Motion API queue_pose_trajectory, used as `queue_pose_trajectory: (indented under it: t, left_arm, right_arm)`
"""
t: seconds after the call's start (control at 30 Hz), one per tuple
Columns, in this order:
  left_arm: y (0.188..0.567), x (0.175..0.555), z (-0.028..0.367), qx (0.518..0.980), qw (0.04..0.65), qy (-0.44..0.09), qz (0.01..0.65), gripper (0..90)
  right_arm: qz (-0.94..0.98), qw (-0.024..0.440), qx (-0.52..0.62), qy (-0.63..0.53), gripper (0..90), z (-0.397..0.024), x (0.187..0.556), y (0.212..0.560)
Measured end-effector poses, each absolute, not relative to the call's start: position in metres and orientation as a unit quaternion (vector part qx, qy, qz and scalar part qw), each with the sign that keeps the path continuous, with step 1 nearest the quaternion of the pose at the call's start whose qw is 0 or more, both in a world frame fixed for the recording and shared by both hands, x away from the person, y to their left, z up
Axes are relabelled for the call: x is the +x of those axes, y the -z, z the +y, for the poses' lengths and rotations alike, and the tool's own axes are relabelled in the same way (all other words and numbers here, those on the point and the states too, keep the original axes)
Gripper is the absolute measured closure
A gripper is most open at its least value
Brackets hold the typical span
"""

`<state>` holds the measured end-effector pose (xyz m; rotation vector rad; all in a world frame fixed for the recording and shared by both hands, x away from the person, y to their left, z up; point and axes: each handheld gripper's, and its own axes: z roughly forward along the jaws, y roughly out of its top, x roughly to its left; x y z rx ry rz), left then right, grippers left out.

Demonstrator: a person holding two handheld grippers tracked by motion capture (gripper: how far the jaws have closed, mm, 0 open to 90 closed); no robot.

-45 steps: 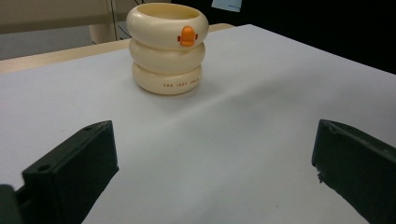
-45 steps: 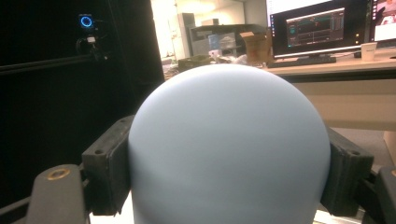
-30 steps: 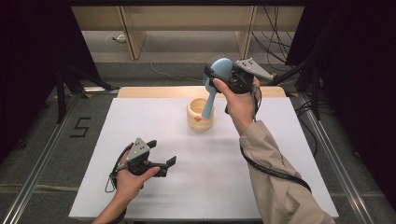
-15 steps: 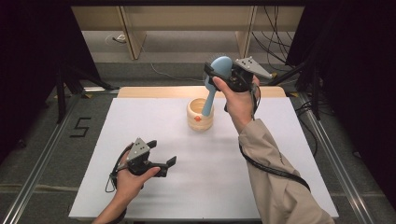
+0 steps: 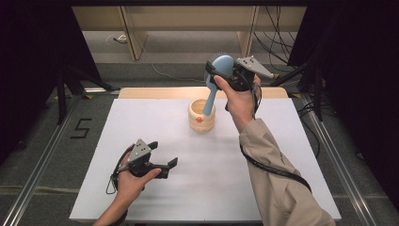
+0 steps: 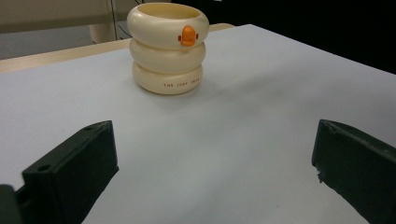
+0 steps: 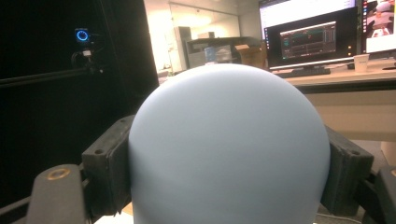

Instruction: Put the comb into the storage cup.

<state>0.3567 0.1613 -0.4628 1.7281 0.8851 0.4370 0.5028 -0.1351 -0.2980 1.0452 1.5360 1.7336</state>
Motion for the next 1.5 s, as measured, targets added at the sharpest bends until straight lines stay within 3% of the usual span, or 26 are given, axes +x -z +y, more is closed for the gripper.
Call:
queue_pose_trajectory:
  t: [1.5]
  left_arm:
    - [0.462, 0.357, 0.162, 0.726, 0.547, -0.184, 0.374, 0.0]
  right_arm:
    - [0.575, 0.298, 0.397, -0.650, 20.8, -0.127, 0.518, 0.302]
